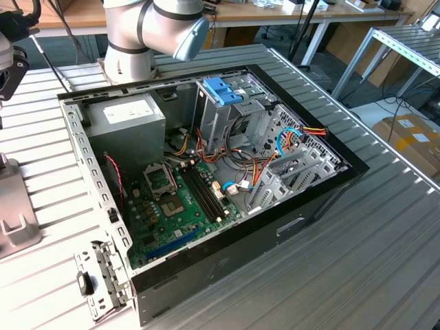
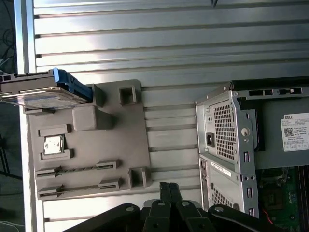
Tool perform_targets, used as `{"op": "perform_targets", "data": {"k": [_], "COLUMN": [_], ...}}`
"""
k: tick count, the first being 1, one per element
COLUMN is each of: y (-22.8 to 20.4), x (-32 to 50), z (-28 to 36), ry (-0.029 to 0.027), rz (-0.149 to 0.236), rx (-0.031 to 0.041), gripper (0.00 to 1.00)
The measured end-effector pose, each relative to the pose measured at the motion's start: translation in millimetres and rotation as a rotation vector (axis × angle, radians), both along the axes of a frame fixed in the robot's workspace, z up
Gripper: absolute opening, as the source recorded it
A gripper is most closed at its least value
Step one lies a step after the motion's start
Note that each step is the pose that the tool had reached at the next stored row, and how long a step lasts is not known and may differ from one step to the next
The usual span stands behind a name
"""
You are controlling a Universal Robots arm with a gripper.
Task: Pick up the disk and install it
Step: 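Reach for the disk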
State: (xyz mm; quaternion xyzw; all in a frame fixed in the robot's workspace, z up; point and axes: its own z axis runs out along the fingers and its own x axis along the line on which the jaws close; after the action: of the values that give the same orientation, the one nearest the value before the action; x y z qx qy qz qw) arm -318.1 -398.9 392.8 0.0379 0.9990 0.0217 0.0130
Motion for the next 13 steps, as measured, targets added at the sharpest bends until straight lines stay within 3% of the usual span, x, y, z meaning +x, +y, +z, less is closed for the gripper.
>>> {"op": "perform_targets", "data": {"k": [13], "y": [0.0], "x": [-7.0], "z": [0.0], "ry": [0.0], "rz": [0.0], "rx": [0.0], "gripper": [0.11]}}
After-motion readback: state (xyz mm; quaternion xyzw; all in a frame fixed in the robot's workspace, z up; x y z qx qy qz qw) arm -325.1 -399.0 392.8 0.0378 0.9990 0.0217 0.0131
